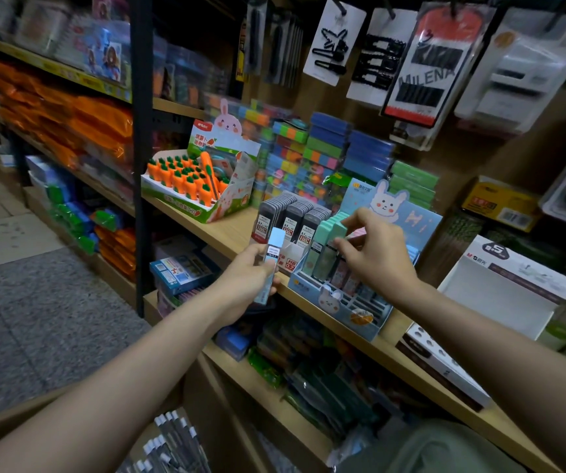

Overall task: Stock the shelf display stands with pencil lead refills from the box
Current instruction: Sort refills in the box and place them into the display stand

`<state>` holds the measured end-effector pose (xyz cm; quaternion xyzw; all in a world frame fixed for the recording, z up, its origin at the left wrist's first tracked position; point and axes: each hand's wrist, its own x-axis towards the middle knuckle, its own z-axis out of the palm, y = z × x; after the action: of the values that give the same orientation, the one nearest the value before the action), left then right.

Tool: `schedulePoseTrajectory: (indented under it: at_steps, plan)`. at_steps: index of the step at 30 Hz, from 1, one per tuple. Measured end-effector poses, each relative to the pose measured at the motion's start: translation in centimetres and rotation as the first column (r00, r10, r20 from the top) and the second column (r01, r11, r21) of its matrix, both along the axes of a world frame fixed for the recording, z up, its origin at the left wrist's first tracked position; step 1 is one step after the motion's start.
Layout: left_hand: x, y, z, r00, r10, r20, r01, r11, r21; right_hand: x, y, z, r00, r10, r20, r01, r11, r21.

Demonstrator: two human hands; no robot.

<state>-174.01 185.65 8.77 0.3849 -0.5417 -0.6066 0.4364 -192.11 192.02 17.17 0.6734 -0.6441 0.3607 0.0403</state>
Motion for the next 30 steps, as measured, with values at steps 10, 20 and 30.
schedulePoseTrajectory:
  at_steps: [10,20,30]
  plan:
    - [-0.1,-0.4,-0.6,1.000,-0.006,0.003,0.006,0.999,-0.039,-0.7,-0.5,-0.5,0.999,0.002,-0.054,-0.001,1.000,0.006]
    - [-0.6,-0.3,-0.7,1.000,0.007,-0.010,-0.008,0.999,-0.052,-1.2,-1.5,-1.4,0.960,-0.106,-0.259,0.096,0.994,-0.050]
    - [-3.5,2.9,0.1,0.982,-0.188,0.000,0.180,0.942,-0.281,0.3,4.6,-1.8,0.987,0.021,0.161,-0.026,0.999,0.035]
